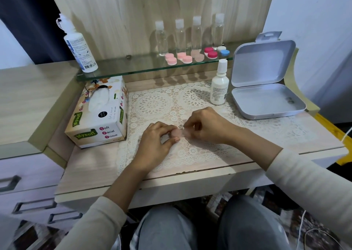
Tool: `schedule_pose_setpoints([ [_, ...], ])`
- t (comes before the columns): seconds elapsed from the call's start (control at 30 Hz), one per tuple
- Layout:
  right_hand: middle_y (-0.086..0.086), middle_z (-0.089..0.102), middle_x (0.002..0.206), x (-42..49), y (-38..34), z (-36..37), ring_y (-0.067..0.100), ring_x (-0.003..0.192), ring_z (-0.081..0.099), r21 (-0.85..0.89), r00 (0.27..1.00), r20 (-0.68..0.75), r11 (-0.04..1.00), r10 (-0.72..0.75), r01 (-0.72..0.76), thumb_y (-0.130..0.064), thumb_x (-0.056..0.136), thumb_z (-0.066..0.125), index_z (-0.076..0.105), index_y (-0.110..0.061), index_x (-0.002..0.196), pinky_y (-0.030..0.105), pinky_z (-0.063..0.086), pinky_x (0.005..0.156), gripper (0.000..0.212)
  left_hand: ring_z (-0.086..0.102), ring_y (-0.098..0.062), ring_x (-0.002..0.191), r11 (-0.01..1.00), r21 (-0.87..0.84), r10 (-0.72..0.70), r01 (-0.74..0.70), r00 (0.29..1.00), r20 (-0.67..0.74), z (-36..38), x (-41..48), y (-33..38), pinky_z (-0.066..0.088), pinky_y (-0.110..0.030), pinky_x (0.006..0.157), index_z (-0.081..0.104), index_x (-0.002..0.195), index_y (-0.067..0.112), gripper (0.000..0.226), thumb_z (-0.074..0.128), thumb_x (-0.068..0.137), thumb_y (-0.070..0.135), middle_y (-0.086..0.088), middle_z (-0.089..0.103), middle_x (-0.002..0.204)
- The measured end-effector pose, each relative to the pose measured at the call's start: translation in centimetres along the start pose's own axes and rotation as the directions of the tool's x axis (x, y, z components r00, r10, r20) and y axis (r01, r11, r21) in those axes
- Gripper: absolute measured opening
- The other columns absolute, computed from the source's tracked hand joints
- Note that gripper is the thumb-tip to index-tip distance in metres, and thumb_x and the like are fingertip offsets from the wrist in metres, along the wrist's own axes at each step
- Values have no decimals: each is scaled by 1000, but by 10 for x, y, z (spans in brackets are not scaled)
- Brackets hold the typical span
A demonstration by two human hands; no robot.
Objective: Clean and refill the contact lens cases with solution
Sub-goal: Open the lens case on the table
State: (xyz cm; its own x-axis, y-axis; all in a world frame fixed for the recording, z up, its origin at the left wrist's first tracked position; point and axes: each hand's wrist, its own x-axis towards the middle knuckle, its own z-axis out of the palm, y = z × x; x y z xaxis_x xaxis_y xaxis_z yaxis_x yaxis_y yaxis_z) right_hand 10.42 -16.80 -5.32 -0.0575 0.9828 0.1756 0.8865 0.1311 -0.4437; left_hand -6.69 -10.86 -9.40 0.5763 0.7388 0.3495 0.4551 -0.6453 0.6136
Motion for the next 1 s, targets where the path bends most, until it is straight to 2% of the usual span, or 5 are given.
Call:
schedule_pose_setpoints([
  [0.23,-3,69,99,1,1,-1,10,73,61,38,999,37,999,-30,29,-29,81,66,71,-16,102,21,46,67,25,55,-19,96,1000,4,11,-11,1000,-12,0,0,0,43,-33,88,69,107,12,30,73,77,17,-3,63,96],
  [0.37,5,71,85,1,-1,-2,9,66,55,14,999,20,999,-36,35,-17,82,64,74,-10,91,10,40,60,15,54,-18,96,1000,5,3,-3,1000,-6,0,0,2,42,-30,88,69,106,12,30,73,76,17,0,62,94],
  [0.5,7,67,78,5,1,4,18,73,59,-42,998,-43,998,45,-46,-30,76,71,67,-5,81,27,48,63,26,54,-16,95,1000,5,-1,1,1000,-1,0,0,2,43,-29,88,69,105,13,31,74,75,18,4,59,92],
  [0.87,2,70,87,-2,3,0,3,63,50,57,1000,5,998,-27,26,-21,82,67,73,-10,95,7,38,59,17,53,-15,94,1000,4,2,-2,1000,-2,0,0,3,40,-27,87,70,104,14,29,74,76,16,2,61,93],
  [1.0,6,67,88,-1,3,4,14,74,57,33,1000,-16,999,15,-14,-15,80,68,69,-6,91,20,47,67,14,54,-13,93,1000,-7,-5,5,1000,2,-1,1,3,41,-25,86,70,103,14,29,74,75,17,7,58,90],
])
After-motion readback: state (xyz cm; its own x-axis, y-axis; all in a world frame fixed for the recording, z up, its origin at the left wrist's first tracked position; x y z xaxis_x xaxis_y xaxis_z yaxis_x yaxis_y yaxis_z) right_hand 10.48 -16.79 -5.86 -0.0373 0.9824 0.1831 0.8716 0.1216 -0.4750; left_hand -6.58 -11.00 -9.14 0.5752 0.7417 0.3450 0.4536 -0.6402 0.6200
